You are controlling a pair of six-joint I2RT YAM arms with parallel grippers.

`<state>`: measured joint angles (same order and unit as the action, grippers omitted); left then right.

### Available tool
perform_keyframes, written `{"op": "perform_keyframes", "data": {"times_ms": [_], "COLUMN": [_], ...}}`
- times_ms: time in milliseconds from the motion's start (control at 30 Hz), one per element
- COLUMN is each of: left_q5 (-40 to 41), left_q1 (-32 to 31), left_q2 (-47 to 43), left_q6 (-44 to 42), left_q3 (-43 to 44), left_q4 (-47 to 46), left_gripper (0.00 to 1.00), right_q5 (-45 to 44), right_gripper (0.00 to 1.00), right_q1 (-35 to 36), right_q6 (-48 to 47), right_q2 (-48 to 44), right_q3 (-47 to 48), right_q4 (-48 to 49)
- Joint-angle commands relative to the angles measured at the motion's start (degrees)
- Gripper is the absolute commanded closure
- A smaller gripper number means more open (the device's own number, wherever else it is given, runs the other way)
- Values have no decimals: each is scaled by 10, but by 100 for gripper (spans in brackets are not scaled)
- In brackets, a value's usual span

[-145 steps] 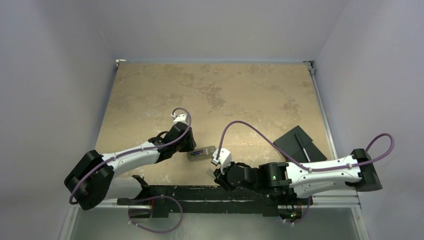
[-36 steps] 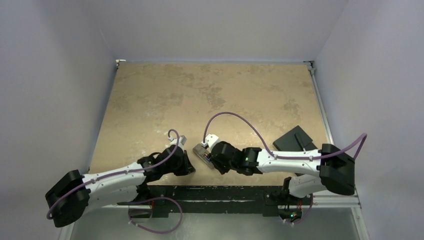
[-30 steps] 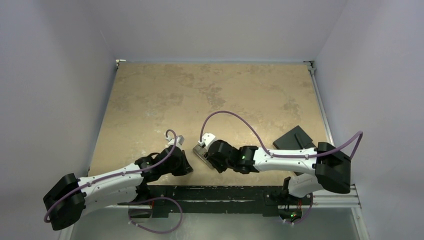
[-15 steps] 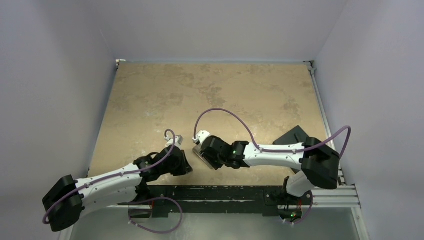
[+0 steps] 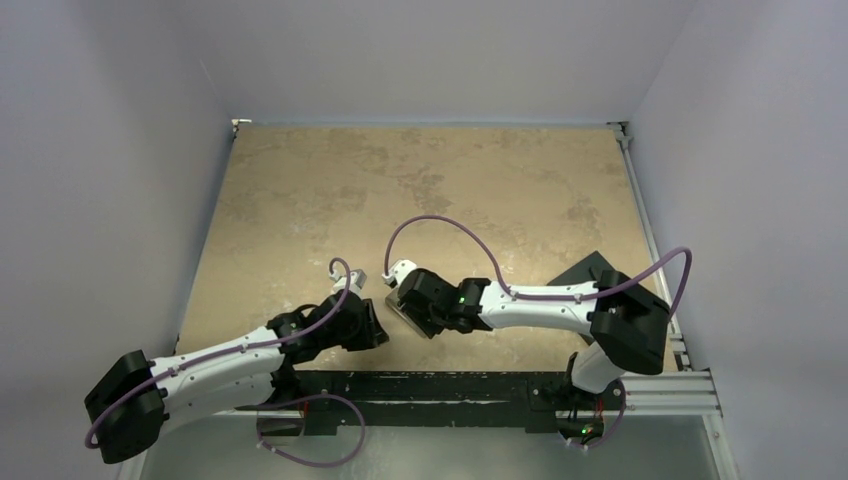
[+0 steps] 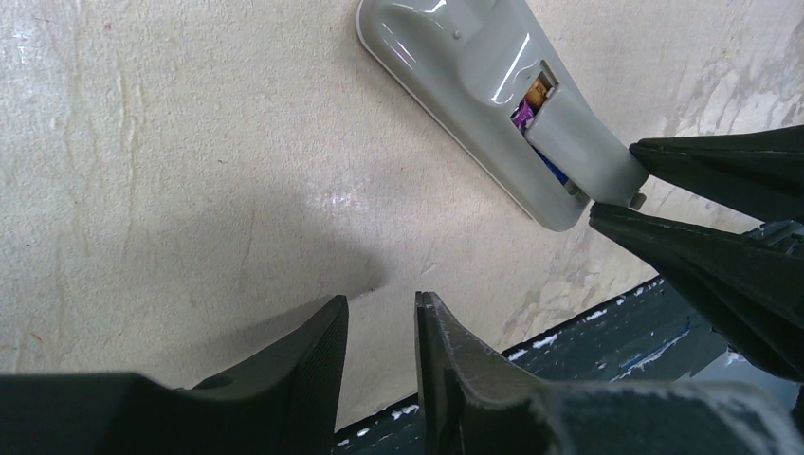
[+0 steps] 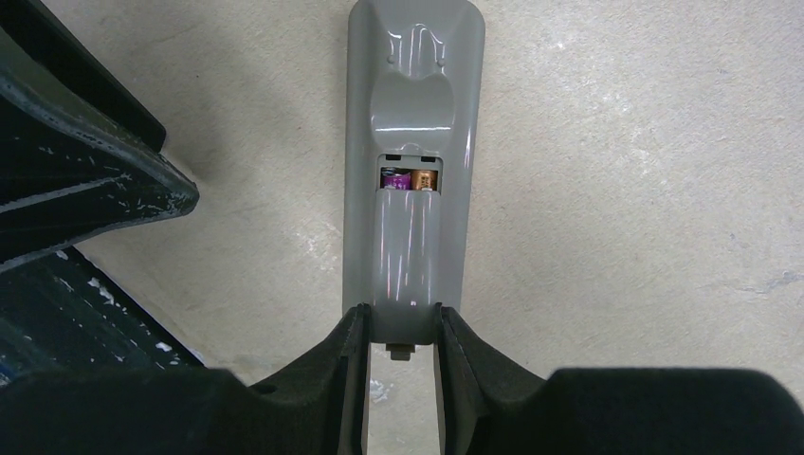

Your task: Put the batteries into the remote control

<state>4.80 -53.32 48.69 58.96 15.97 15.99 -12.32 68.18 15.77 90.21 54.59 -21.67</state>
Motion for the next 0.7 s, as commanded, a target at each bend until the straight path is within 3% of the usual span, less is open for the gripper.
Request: {"op": "perform_keyframes", "data": {"times_ms": [0,667], "left_q5": [8,4], "left_q1": [0,0], "left_q2": [2,3], "left_q6": [-11,-8], "left_q3": [22,17], "left_q4": [-8,-10], "left_gripper": [67,61], "right_q5": [1,10], "right_gripper": [90,90], "right_q1": [-3,-10], "right_q6": [-1,-5], "right_q2": [3,24], "right_q3": [27,35], "right_q4": [-1,15]}}
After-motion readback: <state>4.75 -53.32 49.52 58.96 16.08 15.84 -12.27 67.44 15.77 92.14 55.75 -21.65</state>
